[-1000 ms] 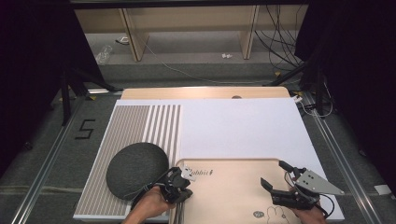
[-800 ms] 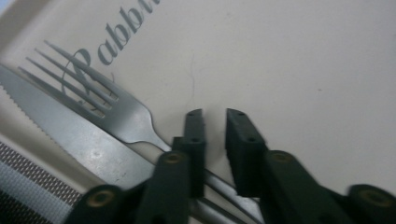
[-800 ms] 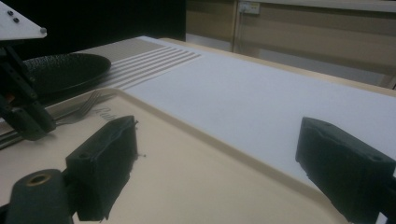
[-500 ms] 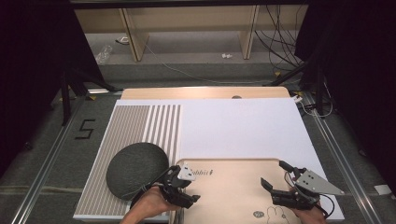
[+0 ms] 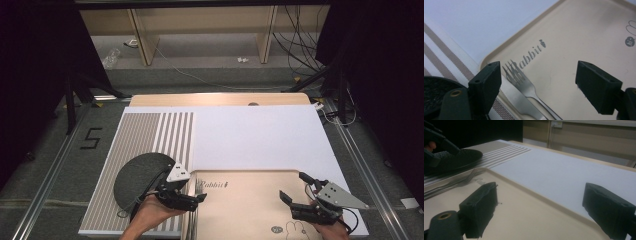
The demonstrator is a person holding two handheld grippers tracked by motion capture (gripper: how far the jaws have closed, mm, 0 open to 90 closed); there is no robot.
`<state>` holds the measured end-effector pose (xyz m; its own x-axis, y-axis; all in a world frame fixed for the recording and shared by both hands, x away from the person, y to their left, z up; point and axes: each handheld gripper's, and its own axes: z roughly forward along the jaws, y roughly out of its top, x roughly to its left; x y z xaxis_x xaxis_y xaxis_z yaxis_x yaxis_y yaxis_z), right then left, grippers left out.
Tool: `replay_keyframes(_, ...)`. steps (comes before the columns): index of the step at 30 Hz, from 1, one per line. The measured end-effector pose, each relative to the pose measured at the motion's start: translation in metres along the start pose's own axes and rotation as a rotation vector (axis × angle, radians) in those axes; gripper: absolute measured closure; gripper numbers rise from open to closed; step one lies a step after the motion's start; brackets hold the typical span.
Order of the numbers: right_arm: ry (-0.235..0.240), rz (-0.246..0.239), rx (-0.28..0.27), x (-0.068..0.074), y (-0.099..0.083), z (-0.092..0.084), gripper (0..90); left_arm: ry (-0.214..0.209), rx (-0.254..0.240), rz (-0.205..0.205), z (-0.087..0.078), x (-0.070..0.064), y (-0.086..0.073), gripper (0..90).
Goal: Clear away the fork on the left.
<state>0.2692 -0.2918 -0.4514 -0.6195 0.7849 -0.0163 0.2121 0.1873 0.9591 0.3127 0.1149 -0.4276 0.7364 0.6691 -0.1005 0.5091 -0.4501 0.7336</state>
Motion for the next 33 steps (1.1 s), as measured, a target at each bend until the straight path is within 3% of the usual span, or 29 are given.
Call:
replay_keyframes(8, 0.001, 0.002, -0.002, 0.000, 0.000, 0.000, 13.5, 0.026, -0.072, -0.088, -0.019, 0.013, -0.008, 18.9)
replay_keyframes(20, -0.003, -0.001, -0.005, 0.000, 0.000, -0.001, 13.4, 0.083, -0.141, -0.167, -0.041, 0.026, -0.024, 15.8)
replay_keyframes(33, -0.004, 0.001, -0.006, 0.000, 0.000, -0.001, 13.4, 0.109, -0.166, -0.215, -0.051, 0.036, -0.031, 15.8)
